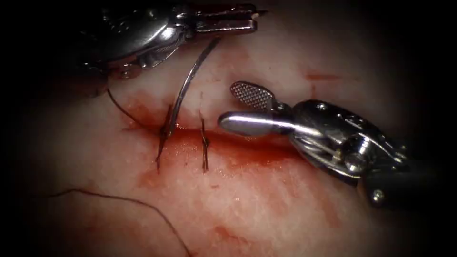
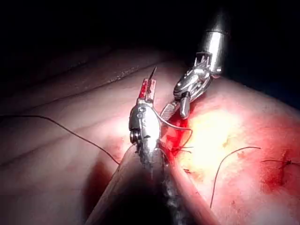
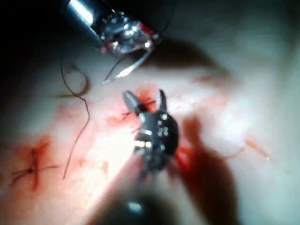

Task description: Wound Closure

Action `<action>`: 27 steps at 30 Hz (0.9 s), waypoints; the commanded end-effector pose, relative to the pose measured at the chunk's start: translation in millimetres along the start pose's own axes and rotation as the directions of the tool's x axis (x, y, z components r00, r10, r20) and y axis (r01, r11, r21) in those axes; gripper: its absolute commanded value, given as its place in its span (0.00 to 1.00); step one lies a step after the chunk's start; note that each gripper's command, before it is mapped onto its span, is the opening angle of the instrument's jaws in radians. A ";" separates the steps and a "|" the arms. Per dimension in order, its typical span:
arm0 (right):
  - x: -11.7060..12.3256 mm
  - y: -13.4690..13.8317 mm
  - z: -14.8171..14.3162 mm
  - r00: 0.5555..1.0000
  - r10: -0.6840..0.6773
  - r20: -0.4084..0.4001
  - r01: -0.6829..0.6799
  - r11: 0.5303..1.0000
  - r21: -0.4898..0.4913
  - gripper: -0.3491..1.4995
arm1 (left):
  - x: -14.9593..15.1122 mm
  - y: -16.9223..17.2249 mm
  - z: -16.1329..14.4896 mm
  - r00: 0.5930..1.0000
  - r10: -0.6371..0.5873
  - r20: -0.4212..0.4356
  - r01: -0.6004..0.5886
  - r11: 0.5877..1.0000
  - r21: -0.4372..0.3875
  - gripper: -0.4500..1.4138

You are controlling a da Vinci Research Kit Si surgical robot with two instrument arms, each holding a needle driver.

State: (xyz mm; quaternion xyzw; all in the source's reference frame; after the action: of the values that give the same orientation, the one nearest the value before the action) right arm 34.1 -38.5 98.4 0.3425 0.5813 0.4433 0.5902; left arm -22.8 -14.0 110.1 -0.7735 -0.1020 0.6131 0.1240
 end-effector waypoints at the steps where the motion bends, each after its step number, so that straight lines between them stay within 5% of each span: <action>1: -0.2 -0.1 1.8 1.000 0.005 0.005 -0.005 1.000 0.020 0.78 | -0.6 -0.1 0.5 1.000 0.003 -0.002 -0.003 1.000 -0.007 0.00; 6: -0.3 -0.4 4.4 1.000 0.022 -0.002 -0.022 0.998 0.056 0.76 | -0.5 0.2 0.6 1.000 0.025 -0.005 -0.025 1.000 -0.009 0.00; 22: 0.7 -0.6 4.8 0.997 0.064 -0.051 -0.059 0.993 0.101 0.72 | -0.3 1.5 0.4 0.998 0.060 -0.016 -0.061 0.998 -0.029 0.00; 25: 0.6 -0.6 5.4 0.995 0.081 -0.055 -0.076 0.992 0.098 0.51 | 0.1 1.7 0.7 0.996 0.081 -0.021 -0.082 0.996 -0.029 0.00; 27: 0.6 -0.6 5.4 0.995 0.087 -0.056 -0.082 0.992 0.096 0.24 | 0.1 1.7 0.7 0.995 0.093 -0.023 -0.093 0.995 -0.029 0.00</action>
State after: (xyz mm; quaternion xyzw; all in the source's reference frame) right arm 38.7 -37.6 97.9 0.3880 0.6027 0.4543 0.5289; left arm -22.9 -15.6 108.7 -0.7868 -0.0691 0.6081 0.0794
